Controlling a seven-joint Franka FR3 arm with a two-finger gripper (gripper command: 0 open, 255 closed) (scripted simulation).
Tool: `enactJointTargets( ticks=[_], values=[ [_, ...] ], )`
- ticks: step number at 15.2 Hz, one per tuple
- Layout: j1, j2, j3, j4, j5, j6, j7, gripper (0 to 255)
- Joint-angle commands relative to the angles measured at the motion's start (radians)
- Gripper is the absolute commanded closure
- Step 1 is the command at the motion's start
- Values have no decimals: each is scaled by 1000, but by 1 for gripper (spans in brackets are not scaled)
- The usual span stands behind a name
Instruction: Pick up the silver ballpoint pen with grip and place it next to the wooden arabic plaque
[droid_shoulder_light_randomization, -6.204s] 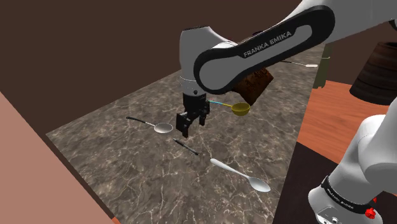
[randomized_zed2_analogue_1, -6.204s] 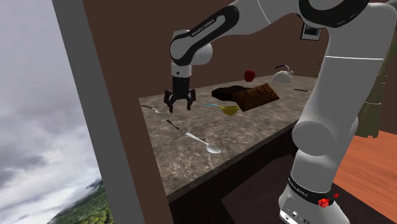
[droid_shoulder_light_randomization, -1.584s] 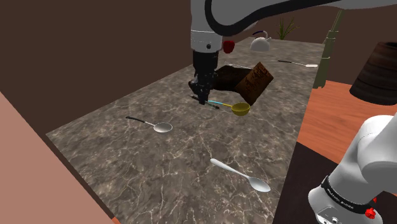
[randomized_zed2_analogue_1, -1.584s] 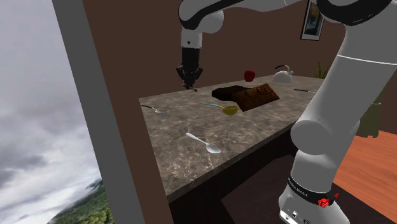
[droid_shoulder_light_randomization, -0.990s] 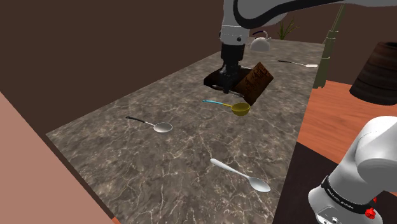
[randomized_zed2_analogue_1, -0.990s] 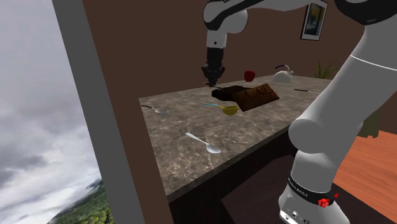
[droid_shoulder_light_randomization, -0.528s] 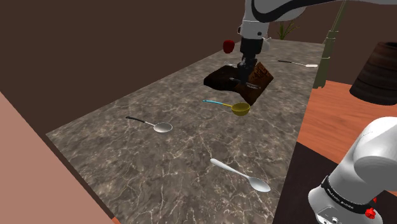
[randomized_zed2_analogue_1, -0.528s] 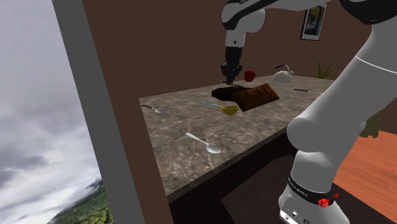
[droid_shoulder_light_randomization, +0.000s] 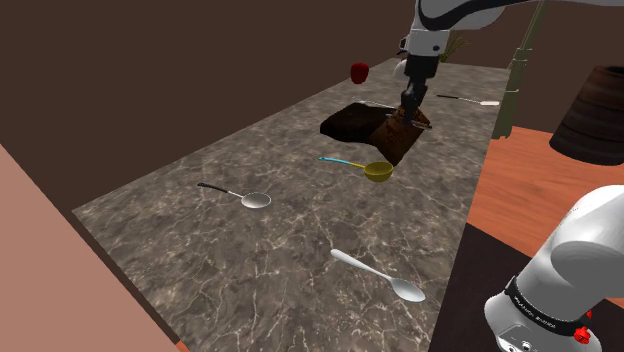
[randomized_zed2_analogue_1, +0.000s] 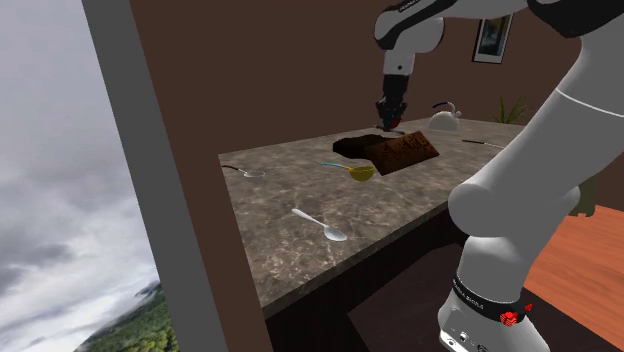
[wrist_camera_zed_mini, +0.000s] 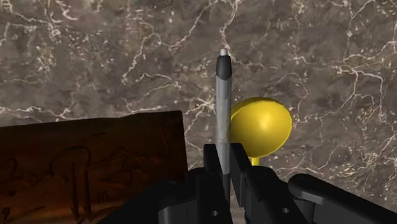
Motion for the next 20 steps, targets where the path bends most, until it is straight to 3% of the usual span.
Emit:
enactJointTargets(
  ticks=[1, 11, 20],
  values=[
    [-19, 14, -35, 16, -12, -4, -52, 255],
    [-106, 139, -203, 151, -39, -25, -302, 255],
    [-193, 347, -341, 374, 12, -64, -543, 255]
  ],
)
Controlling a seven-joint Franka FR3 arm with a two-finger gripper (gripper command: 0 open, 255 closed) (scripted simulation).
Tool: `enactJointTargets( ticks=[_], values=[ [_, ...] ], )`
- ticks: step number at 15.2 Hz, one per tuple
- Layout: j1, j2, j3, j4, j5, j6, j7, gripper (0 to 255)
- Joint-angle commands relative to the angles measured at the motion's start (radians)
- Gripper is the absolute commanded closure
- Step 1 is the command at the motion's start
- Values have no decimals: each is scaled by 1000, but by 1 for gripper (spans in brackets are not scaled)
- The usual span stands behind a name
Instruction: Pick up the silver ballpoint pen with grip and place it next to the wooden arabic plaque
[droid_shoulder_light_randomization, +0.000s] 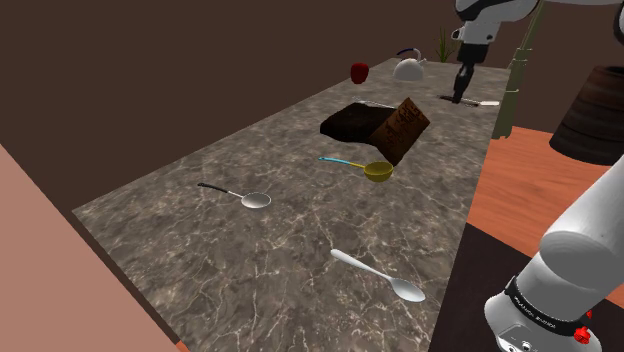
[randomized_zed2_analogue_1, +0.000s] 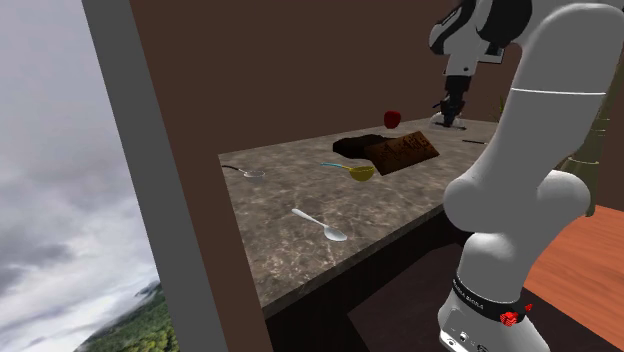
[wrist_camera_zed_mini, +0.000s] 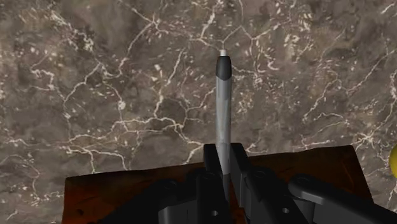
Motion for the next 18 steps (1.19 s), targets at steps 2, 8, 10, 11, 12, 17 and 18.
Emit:
enactJointTargets(
  ticks=[2, 8, 10, 11, 12, 17, 18],
  values=[
    [-37, 94, -42, 108, 36, -28, -87, 255],
    [-150, 302, -96, 351, 133, -100, -245, 255],
    [-193, 368, -102, 423, 165, -117, -285, 255],
    [-191, 366, -101, 407, 164, -102, -286, 255],
    [-189, 364, -100, 391, 163, -88, -286, 255],
    [-180, 359, -98, 317, 162, -19, -290, 255],
    [-179, 359, -98, 303, 163, -5, -291, 255]
  ],
)
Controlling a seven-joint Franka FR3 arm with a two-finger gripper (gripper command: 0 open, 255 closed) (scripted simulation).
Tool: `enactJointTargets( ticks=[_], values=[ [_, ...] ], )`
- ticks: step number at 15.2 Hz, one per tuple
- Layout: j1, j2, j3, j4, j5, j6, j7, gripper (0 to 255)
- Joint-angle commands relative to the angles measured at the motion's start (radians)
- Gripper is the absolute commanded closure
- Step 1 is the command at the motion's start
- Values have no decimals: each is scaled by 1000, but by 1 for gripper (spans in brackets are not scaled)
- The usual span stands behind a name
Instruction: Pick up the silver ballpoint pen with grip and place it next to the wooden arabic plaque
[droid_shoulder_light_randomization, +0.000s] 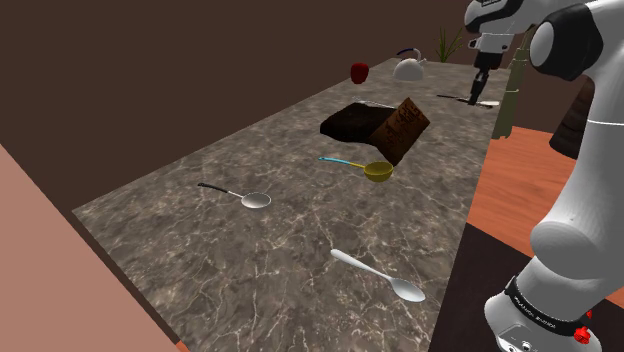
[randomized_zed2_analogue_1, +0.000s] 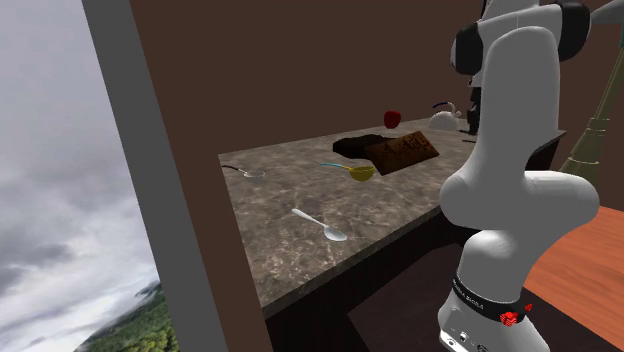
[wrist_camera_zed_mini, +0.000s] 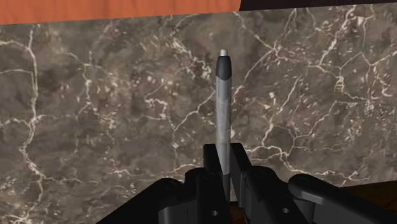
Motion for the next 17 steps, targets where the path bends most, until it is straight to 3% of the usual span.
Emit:
enactJointTargets(
  ticks=[1, 17],
  values=[
    [2, -3, 0, -29, 0, 27, -3, 255],
    [8, 34, 13, -197, 27, 225, -28, 255]
  ],
)
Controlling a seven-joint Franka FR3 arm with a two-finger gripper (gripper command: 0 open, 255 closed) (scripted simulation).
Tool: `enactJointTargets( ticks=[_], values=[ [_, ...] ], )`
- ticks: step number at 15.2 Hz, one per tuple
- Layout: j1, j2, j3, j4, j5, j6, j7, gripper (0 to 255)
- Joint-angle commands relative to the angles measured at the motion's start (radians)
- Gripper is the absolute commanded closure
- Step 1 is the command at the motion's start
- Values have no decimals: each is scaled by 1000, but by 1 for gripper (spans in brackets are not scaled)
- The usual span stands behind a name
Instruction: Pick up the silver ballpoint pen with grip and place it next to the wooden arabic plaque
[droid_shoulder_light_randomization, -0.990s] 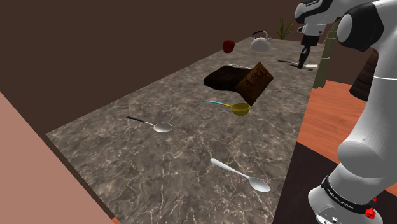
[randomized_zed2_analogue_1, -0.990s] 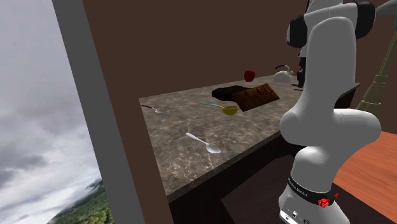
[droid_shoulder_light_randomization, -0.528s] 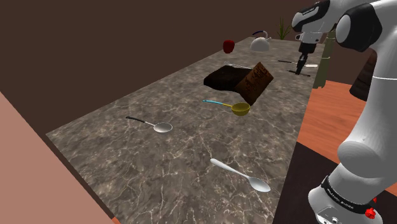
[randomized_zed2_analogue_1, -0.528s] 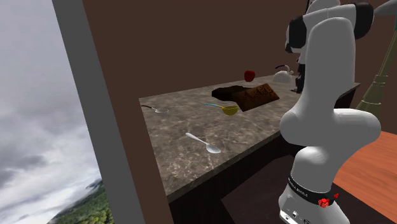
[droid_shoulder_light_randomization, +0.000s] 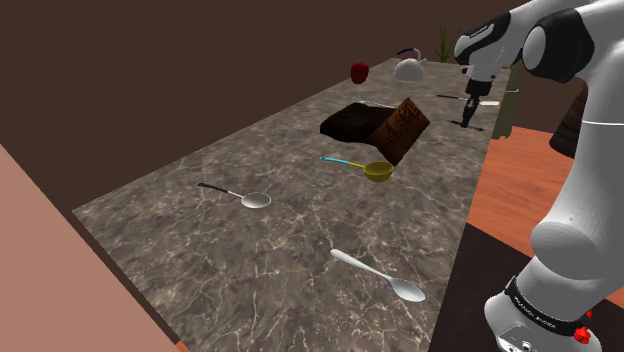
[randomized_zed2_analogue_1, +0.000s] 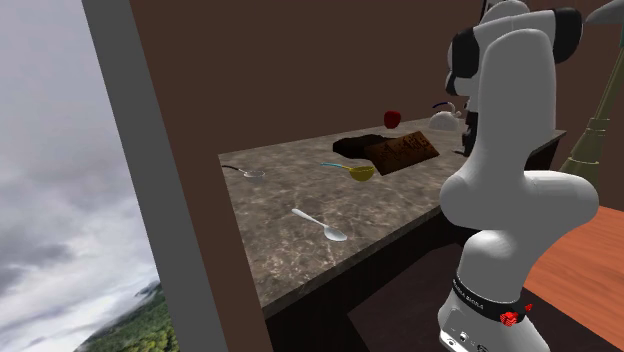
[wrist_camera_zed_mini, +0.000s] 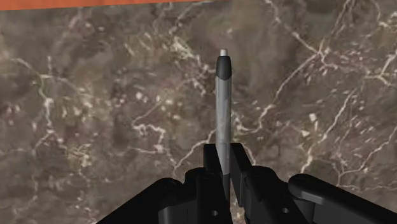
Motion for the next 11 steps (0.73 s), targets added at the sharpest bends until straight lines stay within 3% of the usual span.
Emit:
enactJointTargets(
  ticks=[1, 11],
  values=[
    [-1, 8, 2, -17, 5, 24, -5, 255],
    [-3, 23, 6, -43, 16, 63, -13, 255]
  ],
)
